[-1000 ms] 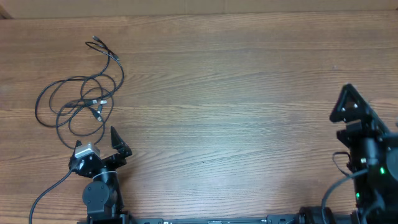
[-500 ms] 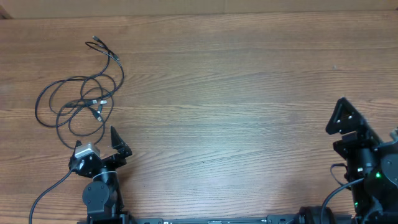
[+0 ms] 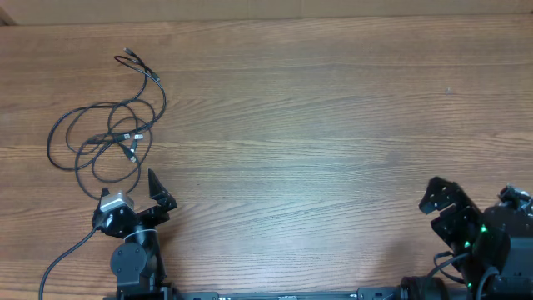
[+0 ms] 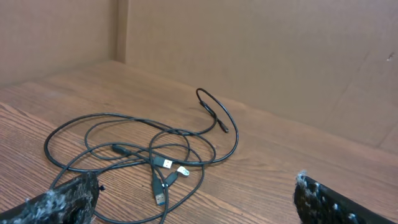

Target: Untangle cables

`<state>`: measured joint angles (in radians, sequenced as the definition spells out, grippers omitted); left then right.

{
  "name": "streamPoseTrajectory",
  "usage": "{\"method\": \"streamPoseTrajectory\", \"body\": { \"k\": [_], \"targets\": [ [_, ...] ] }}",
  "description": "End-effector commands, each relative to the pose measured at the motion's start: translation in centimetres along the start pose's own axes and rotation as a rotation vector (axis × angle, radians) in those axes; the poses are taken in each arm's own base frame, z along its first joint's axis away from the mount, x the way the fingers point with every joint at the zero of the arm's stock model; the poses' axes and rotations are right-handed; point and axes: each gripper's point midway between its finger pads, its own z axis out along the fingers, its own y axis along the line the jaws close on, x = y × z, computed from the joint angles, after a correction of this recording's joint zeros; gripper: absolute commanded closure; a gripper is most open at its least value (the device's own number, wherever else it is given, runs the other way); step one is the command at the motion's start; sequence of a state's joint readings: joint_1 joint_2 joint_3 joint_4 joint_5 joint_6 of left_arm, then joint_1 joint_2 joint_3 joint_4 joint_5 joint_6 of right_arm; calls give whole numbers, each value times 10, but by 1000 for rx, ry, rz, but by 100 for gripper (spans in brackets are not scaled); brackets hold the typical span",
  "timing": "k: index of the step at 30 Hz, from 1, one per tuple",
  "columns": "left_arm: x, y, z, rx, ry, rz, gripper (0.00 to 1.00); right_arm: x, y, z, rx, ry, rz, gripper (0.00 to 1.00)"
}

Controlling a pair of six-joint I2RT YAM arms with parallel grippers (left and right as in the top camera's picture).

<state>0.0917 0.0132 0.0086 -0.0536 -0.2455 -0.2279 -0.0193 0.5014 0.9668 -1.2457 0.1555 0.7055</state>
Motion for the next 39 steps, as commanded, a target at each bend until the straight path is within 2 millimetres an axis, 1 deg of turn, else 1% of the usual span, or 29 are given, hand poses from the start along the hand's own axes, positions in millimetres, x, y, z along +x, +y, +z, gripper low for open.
{"method": "streamPoseTrajectory", "body": {
  "k": [1, 4, 11, 21, 26, 31, 35, 39],
  "targets": [
    [0, -1, 0, 10, -3, 25, 0, 1, -3, -5, -22, -27, 0, 0],
    [0, -1, 0, 10, -3, 25, 1, 8, -10, -8, -43, -48, 4, 0],
    [0, -1, 0, 10, -3, 25, 0, 23, -24, -4, -65, -71, 8, 0],
    [0, -1, 0, 10, -3, 25, 0, 28, -30, -10, -129, -137, 21, 0],
    [0, -1, 0, 10, -3, 25, 1, 34, -35, -4, -155, -163, 33, 0],
    [0, -1, 0, 10, -3, 25, 1, 39, -37, 10, -170, -178, 36, 0],
    [0, -1, 0, 10, -3, 25, 0, 35, -31, 20, -191, -199, 40, 0],
    [0, -1, 0, 10, -3, 25, 0, 21, -16, 29, -256, -266, 52, 0]
  ]
}}
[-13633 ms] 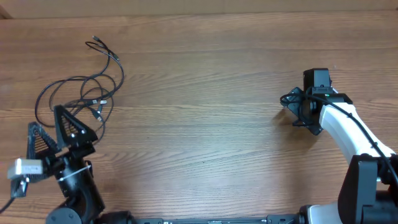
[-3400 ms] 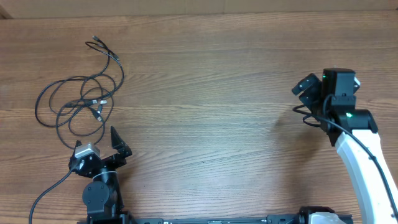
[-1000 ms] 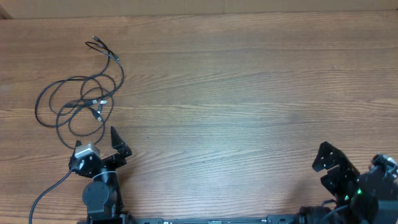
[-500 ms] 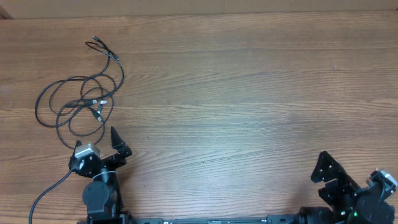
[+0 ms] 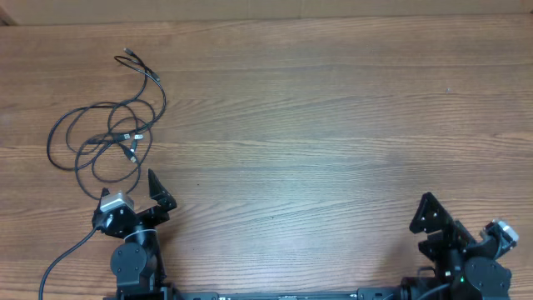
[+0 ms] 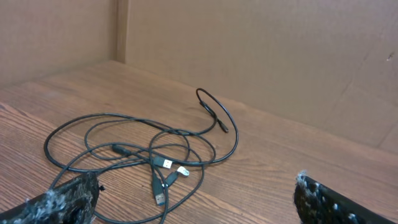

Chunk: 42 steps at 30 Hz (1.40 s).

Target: Untangle cables

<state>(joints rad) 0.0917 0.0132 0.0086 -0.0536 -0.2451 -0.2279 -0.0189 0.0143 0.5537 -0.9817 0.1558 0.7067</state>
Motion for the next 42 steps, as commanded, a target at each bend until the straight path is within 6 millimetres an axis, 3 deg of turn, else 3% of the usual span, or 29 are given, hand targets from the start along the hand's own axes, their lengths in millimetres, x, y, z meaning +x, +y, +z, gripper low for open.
{"method": "streamPoseTrajectory", "body": {
  "k": [1, 6, 9, 12, 21, 27, 32, 42],
  "targets": [
    [0, -1, 0, 10, -4, 25, 0, -8, 9, 10, -52, -58, 11, 0],
    [0, -1, 0, 10, -4, 25, 0, -37, 41, 29, -230, -240, 45, 0],
    [0, -1, 0, 10, -4, 25, 0, -42, 47, 35, -283, -294, 56, 0],
    [0, -1, 0, 10, -4, 25, 0, -34, 41, 43, -269, -278, 53, 0],
    [0, -1, 0, 10, -4, 24, 0, -37, 46, 52, -347, -358, 68, 0],
    [0, -1, 0, 10, -4, 25, 0, -20, 32, 69, -326, -335, 63, 0],
    [0, -1, 0, 10, -4, 25, 0, 6, 11, 88, -260, -262, 47, 0],
    [0, -1, 0, 10, -4, 25, 0, 5, 12, 87, -266, -269, 51, 0]
  ]
}}
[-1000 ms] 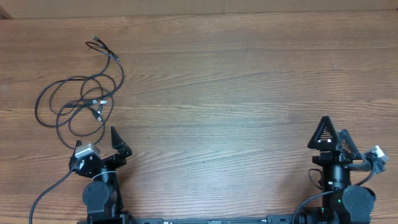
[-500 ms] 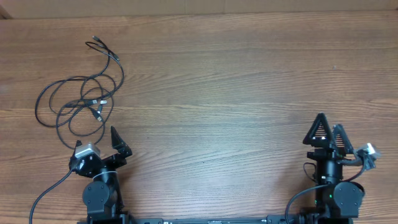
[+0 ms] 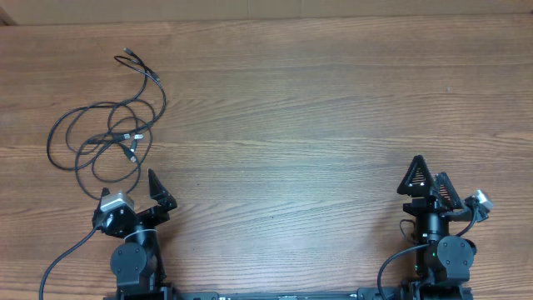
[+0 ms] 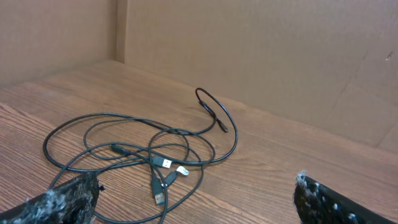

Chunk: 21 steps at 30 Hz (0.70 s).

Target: Untangle cables

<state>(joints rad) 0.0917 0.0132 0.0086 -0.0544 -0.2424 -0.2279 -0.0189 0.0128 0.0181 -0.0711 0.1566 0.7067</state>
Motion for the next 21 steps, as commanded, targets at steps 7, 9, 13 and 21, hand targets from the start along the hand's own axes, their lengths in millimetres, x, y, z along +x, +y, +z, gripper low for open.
{"method": "streamPoseTrajectory", "body": {
  "k": [7, 9, 13, 21],
  "targets": [
    [0, -1, 0, 7, -5, 24, 1, 1, -1, 0, -6, -2, 0, 0],
    [0, -1, 0, 7, -5, 24, 0, 3, 1, 0, -12, 4, 0, 0],
    [0, -1, 0, 7, -5, 24, 0, 10, 8, -1, -41, 32, 0, 0],
    [0, -1, 0, 7, -5, 24, 0, 19, 17, -2, -78, 70, -1, 0]
  ]
}}
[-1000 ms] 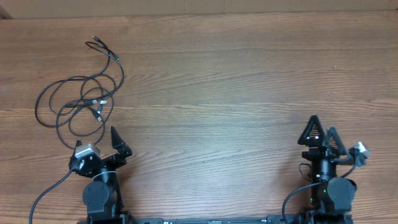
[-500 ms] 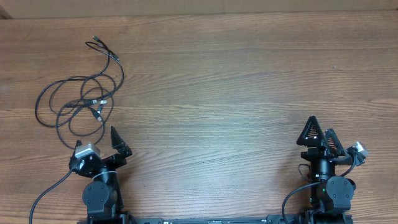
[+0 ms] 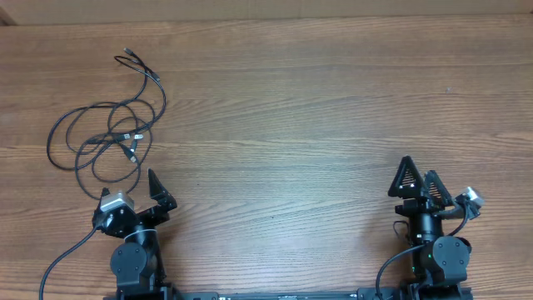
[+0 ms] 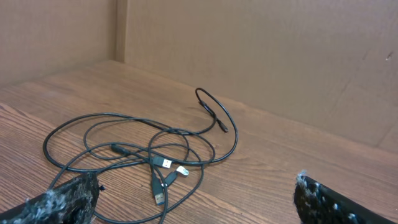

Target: Untangle cables

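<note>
A tangle of thin black cables (image 3: 104, 142) lies in loops at the table's left, several USB plugs (image 3: 129, 142) gathered in its middle and one strand (image 3: 143, 71) running off toward the far edge. In the left wrist view the cable tangle (image 4: 143, 146) sits just ahead of the fingers, plugs (image 4: 166, 171) near the centre. My left gripper (image 3: 136, 193) stands open right below the tangle, nothing between its fingers (image 4: 68, 199). My right gripper (image 3: 416, 177) stands open at the near right, far from the cables.
The wooden table (image 3: 316, 108) stretches bare between the two arms. A cardboard wall (image 4: 261, 56) runs along the far side and left corner. A black lead (image 3: 62, 254) trails from the left arm's base at the near edge.
The right gripper has shifted slightly left and away from the near edge. The left arm and the cables have not moved.
The right arm was folded at the near right corner, fingers pointing left. Then it sat lower at the edge, then upright with fingers pointing away, and now a little further in. Throughout, the left gripper stayed open below the untouched cables.
</note>
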`<state>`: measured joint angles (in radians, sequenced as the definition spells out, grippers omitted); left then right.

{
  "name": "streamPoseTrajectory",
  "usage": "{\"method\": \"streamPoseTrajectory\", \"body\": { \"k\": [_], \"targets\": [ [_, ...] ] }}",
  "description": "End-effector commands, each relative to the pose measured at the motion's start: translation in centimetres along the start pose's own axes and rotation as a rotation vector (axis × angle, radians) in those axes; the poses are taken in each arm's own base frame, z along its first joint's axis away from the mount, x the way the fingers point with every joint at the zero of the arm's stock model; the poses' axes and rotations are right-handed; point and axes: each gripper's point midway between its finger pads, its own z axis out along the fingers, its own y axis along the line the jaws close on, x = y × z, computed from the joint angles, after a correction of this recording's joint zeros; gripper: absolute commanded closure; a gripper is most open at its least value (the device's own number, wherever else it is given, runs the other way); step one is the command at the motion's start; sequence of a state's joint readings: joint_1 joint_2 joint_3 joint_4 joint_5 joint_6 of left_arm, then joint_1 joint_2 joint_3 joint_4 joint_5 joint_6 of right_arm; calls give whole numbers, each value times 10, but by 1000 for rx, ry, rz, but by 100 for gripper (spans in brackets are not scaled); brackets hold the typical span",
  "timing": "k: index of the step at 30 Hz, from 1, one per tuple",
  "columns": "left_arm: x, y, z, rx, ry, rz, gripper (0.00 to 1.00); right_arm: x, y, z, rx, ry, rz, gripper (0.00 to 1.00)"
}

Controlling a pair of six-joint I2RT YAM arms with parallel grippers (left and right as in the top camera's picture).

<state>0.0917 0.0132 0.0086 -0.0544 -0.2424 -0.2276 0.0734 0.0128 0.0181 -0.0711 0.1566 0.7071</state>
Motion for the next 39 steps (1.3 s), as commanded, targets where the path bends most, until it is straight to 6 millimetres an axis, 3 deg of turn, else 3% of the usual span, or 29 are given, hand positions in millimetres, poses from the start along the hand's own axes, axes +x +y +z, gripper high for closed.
{"method": "streamPoseTrajectory", "body": {
  "k": [1, 5, 14, 20, 39],
  "targets": [
    [0, -1, 0, 7, -5, 24, 0, 3, 1, 0, -11, 6, -1, 0],
    [0, -1, 0, 7, -5, 24, 0, 3, 1, 0, -10, 6, -35, 0],
    [0, -1, 0, 7, -5, 24, 0, 8, 4, 0, -37, 22, -502, 0],
    [0, -1, 0, 7, -5, 24, 0, 14, 8, -1, -72, 41, -676, 0],
    [0, -1, 0, 7, -5, 24, 0, 15, 9, -1, -79, 42, -689, 0]
  ]
}}
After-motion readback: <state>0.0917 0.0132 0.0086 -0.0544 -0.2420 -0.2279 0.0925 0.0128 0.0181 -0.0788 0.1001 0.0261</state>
